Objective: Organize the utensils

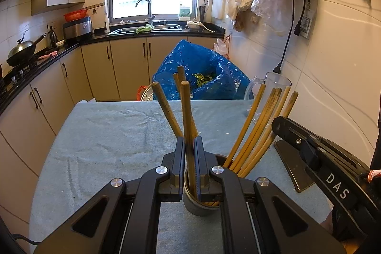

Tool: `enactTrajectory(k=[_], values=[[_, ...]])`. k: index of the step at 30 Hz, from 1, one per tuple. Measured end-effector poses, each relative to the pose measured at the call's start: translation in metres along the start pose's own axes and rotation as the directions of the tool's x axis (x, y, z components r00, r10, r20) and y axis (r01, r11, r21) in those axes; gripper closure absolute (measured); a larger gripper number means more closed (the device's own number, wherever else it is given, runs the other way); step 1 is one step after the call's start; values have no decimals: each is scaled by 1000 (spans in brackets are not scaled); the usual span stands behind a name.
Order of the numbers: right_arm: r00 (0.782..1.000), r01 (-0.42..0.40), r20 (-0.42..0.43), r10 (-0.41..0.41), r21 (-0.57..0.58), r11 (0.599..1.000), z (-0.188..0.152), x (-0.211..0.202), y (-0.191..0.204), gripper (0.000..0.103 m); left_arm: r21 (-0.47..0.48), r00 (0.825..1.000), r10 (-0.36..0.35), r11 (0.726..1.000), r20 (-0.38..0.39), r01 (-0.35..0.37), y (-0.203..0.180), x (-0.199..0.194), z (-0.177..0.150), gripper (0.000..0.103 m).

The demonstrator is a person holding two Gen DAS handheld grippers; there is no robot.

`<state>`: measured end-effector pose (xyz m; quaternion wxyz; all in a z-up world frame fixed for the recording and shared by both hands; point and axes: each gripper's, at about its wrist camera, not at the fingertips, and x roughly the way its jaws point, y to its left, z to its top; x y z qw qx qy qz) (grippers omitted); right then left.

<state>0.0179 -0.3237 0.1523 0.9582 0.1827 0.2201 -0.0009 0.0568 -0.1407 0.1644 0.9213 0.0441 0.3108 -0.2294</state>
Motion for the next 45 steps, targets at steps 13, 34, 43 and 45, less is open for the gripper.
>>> enactTrajectory(k=[13,34,43,45], values=[[1000,7,-10,-7,-14,1000,-1,-1,1,95,-1,1000,12,1000,-7,-12,1,-4,-3,96],[994,53,99,-48,-48,997,4,-80,31,56,-23,974,72,997,217,-69,13,-124,-31,9],[992,69,114,-61,-71,995,-41,-124,46,39,60,927,103,989,362,-133,-2,-207,-79,0],[990,86,123,-76,-82,993,-54,-131,51,35,54,924,112,988,364,-141,-4,-217,-91,0]])
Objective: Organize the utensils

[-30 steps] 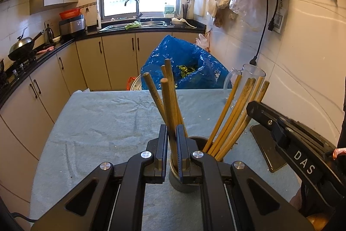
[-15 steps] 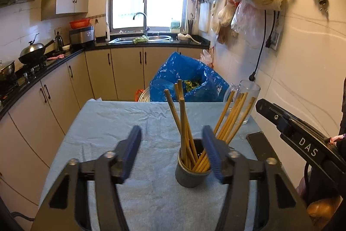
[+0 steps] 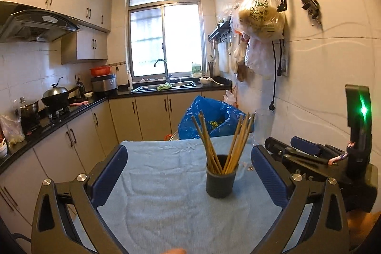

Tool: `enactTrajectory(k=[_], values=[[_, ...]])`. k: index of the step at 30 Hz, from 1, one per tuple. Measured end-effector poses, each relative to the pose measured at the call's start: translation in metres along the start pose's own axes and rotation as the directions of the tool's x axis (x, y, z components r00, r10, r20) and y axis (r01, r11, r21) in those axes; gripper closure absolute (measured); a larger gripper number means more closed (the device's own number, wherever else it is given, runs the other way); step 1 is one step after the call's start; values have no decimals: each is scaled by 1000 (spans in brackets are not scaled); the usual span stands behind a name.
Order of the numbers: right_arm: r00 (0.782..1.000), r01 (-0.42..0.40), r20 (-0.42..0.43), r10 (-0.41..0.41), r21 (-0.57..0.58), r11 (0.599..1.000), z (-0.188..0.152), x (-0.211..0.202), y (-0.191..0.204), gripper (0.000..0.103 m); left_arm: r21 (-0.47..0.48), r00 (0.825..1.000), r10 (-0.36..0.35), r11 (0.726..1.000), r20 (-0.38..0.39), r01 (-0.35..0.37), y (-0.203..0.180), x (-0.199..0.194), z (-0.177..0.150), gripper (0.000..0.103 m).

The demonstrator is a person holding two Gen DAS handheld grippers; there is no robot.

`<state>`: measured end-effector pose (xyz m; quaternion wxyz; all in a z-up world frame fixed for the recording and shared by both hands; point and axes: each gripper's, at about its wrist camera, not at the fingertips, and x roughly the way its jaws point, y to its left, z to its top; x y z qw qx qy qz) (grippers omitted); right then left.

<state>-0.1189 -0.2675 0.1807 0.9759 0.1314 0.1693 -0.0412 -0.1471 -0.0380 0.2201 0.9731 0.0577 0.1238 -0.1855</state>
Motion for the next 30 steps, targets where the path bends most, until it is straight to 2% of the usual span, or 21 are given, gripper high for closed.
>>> enactTrajectory(k=[5,8,11,13,18,30], values=[[996,73,54,-72,-7,997,-22,-22,4,16,-40,998,-8,999,-63,5,6,-14,-25,0],[992,111,61,-112,22,994,-36,-30,-1,10,-65,994,-10,998,-108,3,11,-14,-38,0],[989,138,47,-140,52,989,-48,-35,-6,9,-115,988,-22,993,-154,4,20,-13,-51,0],[989,146,16,-147,58,988,-55,-34,-9,9,-121,983,-5,992,-183,-17,24,-11,-58,0],[988,147,-54,-145,47,988,-67,-24,-4,9,-92,974,80,991,-213,-101,28,-8,-70,0],[984,159,-73,-161,-41,986,-81,-12,19,9,-168,933,42,980,-357,-108,44,21,-94,0]])
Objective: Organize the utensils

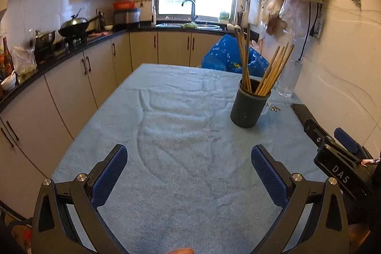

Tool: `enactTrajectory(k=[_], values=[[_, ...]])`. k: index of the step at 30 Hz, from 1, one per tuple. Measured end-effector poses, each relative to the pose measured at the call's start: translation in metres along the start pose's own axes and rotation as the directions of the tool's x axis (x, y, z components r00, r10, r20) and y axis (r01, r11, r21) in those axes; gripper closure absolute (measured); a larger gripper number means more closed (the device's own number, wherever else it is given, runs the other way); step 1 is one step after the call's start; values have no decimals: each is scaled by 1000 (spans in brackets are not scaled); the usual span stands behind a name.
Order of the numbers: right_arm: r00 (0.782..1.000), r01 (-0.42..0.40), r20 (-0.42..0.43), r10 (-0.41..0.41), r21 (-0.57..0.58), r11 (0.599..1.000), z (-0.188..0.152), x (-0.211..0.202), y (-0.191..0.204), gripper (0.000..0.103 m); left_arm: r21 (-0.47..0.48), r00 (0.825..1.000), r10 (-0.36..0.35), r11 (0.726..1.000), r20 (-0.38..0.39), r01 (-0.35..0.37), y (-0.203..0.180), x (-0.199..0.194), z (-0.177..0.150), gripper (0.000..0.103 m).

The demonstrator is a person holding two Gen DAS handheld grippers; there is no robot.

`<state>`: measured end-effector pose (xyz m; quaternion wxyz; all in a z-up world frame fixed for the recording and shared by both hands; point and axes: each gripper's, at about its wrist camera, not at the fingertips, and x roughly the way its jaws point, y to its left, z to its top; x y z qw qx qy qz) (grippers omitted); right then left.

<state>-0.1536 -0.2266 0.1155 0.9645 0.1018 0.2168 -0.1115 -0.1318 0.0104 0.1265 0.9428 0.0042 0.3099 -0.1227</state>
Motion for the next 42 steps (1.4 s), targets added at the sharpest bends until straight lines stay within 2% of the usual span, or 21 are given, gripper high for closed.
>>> enactTrajectory(k=[7,18,28,42], values=[[1000,5,-27,-6,-17,1000,-3,12,5,9,-10,1000,0,1000,-32,0,1,12,-1,0],[1000,16,-23,-18,-85,996,-9,16,20,9,-36,997,-8,999,-74,5,8,26,-3,0],[1000,21,11,-20,-83,996,-6,11,21,8,-35,998,0,999,-68,-2,10,26,-2,0],[1000,28,15,-27,-71,997,-5,9,16,8,-26,998,-6,1000,-66,5,7,25,-3,0]])
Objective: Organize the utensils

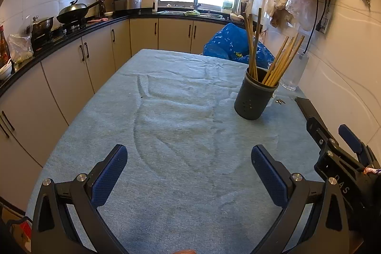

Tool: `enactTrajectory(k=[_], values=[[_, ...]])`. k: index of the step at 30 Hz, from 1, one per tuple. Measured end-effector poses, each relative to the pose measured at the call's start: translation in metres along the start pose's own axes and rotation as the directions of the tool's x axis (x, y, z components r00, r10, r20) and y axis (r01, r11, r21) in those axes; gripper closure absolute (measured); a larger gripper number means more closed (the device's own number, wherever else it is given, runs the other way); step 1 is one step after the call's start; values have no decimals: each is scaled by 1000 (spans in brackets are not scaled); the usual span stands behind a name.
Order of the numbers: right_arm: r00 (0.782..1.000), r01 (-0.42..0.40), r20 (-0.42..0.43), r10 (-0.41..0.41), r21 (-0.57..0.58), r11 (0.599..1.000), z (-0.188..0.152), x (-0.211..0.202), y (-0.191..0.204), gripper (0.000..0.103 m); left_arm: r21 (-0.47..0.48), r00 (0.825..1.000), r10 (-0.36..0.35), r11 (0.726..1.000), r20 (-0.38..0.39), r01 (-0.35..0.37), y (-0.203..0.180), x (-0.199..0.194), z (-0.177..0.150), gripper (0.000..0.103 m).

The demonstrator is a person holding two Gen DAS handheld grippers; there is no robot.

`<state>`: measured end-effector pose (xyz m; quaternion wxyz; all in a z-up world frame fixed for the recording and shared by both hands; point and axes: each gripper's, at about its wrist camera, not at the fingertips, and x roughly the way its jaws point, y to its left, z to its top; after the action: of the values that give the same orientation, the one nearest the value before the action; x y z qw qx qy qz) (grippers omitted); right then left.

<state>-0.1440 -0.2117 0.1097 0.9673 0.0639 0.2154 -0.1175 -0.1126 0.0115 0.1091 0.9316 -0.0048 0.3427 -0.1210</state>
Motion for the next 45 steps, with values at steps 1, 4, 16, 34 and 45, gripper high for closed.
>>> enactTrajectory(k=[1,4,16,34,45], values=[[1000,1,1,-1,1,1000,0,-1,0,8,1,1000,0,1000,0,0,-1,0,0,0],[1000,1,0,-1,1,1000,0,-1,-1,8,1,1000,-3,1000,-1,3,-1,-1,0,0],[1000,0,-3,0,0,1000,-2,-1,-2,7,1,1000,-3,1000,-2,3,-1,-1,0,0],[1000,-2,-7,2,1,1000,-3,-1,-2,7,-4,1000,-2,1000,-18,2,1,3,-6,0],[1000,-12,-8,12,-8,1000,-6,-2,2,7,-13,1000,1,1000,-27,-1,4,4,-6,0]])
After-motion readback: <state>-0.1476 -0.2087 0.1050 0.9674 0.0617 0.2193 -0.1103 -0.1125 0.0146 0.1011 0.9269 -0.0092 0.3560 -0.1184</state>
